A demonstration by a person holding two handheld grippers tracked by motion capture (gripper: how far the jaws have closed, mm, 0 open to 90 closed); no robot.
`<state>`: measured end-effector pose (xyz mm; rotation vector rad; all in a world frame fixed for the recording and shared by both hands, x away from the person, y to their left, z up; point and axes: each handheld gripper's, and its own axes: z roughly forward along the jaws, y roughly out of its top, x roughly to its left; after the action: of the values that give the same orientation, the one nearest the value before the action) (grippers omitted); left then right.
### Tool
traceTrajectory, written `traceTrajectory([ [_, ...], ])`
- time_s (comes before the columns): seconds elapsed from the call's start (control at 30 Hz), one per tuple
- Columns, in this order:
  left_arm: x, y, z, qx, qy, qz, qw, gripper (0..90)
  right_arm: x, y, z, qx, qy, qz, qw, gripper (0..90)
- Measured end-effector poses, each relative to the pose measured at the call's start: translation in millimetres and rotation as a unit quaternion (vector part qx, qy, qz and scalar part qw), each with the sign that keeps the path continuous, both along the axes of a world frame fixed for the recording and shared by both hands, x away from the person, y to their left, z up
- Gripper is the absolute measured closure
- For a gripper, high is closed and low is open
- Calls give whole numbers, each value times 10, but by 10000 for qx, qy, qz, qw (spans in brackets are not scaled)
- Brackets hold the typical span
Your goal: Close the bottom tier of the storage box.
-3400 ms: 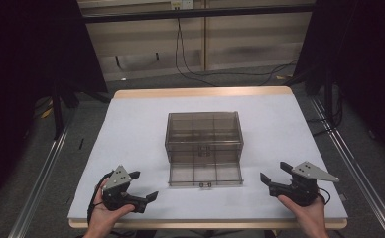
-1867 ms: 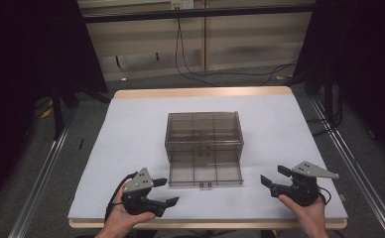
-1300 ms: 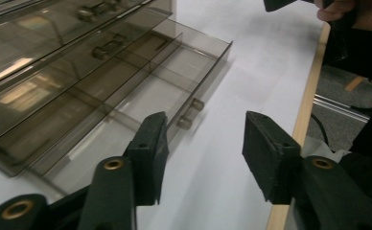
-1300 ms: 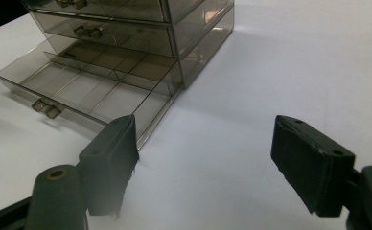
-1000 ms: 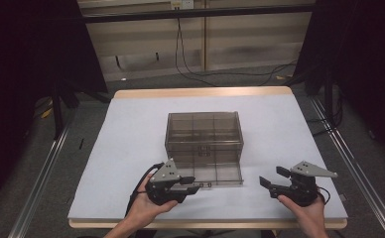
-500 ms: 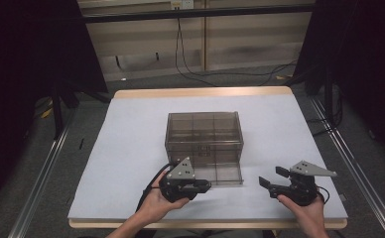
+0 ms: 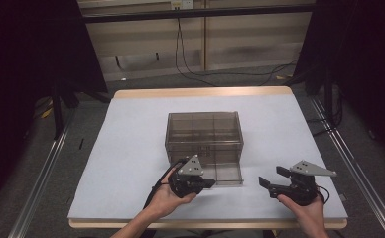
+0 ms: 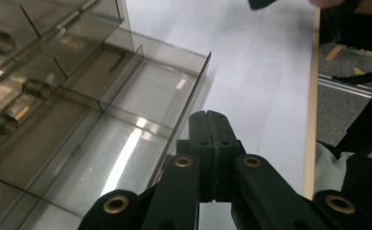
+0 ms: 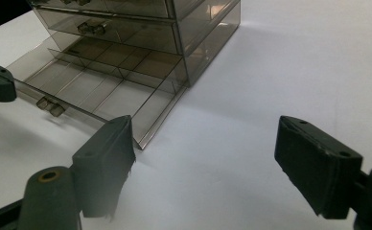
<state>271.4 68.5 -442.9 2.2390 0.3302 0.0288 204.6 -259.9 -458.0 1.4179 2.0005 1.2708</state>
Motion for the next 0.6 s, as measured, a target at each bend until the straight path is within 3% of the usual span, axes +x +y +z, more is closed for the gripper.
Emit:
traceTrajectory([
  [0.33,30,-5,-125,62,125,66,9999,900,9,7,0,-5,58,15,10000,180],
  [0.37,28,5,-117,227,153,57,9996,900,11,8,-2,-3,54,37,10000,180],
  [0.53,48,-1,-168,126,154,157,9997,900,8,15,-2,4,63,53,10000,180],
  [0.57,56,8,-156,274,155,119,9994,900,9,15,-3,11,69,63,10000,180],
  [0.6,59,10,-166,247,174,104,9995,900,10,15,-4,2,75,69,9999,179],
])
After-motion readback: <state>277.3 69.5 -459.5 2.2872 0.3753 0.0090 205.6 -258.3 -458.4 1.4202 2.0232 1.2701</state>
